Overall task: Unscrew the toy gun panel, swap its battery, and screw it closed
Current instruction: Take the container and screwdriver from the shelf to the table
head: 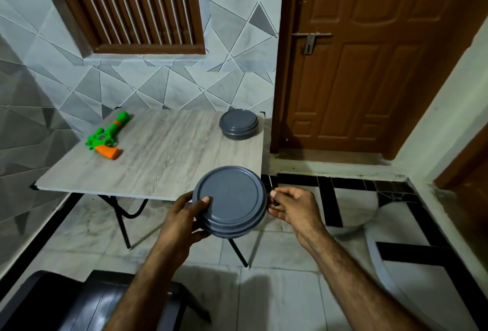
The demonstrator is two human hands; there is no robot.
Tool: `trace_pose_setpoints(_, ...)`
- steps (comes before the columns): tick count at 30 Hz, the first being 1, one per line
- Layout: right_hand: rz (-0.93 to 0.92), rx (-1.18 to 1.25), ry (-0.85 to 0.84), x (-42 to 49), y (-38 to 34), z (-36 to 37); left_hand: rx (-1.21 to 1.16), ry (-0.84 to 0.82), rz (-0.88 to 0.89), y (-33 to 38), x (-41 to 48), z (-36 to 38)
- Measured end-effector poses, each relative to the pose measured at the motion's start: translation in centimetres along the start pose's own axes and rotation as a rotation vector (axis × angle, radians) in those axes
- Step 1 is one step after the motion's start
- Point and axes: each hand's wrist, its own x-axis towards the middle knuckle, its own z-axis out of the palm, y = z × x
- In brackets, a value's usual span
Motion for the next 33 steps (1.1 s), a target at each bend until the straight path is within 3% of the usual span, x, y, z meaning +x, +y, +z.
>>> trace_pose_setpoints(14, 0.025, -0.022, -0.051, 12.1, -2.3, 7.1, -0.026, 0.069, -0.039, 4.9, 12.9, -1.6)
trace_pose_setpoints(33, 0.103, -0.067, -0.174, 27.1, -2.5, 15.1, -0.034, 0.291, -0.089, 8.4, 26.7, -3.1)
